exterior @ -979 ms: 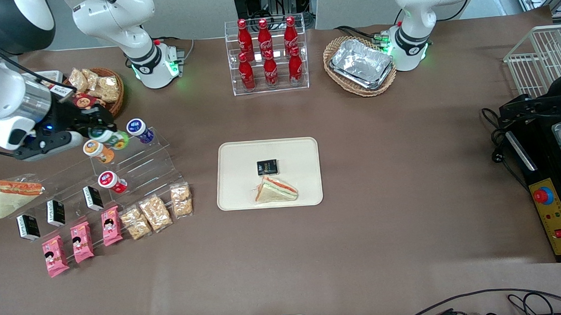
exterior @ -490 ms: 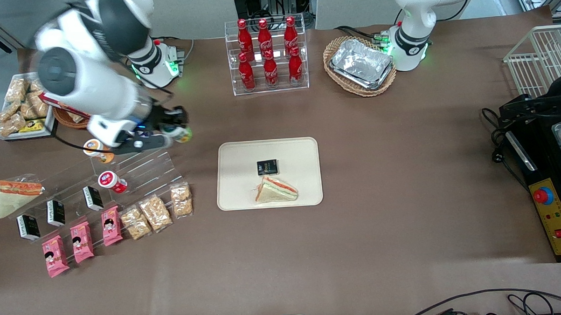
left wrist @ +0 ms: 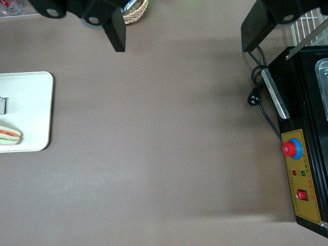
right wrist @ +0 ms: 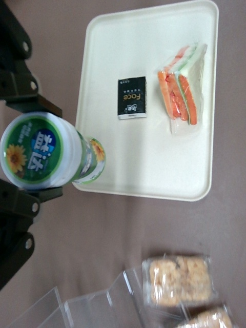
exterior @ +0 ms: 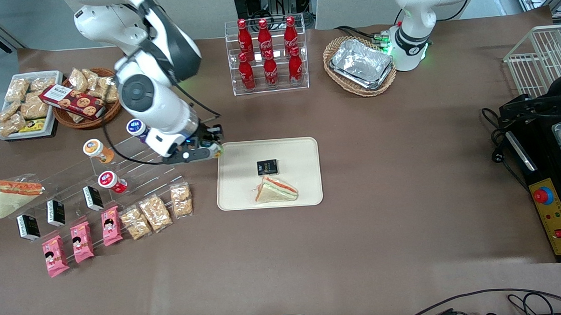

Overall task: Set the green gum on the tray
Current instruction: 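Lower the green cup onto the tray beside the black box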

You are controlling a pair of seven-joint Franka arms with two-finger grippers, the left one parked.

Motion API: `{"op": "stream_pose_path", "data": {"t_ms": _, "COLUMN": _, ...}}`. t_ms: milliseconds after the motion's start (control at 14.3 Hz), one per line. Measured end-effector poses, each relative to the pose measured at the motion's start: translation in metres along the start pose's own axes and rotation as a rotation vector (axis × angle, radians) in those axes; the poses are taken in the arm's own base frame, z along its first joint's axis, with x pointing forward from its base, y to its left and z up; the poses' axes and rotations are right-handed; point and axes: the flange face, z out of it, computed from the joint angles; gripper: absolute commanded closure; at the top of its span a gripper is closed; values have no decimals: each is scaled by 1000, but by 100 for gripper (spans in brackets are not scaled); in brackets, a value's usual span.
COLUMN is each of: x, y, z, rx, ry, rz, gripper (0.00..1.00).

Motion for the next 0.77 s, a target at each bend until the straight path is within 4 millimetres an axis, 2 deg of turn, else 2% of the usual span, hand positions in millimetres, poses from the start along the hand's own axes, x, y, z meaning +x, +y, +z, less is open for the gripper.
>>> {"op": "stream_pose_path", "data": {"t_ms": 210, "x": -7, "y": -15, "z": 53, "rx": -11, "ry": 20, "rz": 5, "gripper": 59}}
{"op": "stream_pose_path", "data": {"t_ms": 420, "x": -4, "y": -15, "z": 94, "rx": -20, "ry": 39, "rz": 8, "gripper": 58}}
{"op": "stream_pose_path", "data": {"t_ms": 559, "x": -3, "y": -13, "z": 118, "rx": -32, "ry": 37, "rz": 9, "gripper": 58}}
{"op": "stream_pose_path", "data": {"t_ms": 769, "x": 0, "y": -13, "z": 145, "rx": -43, "ry": 40, "rz": 9, "gripper": 57}}
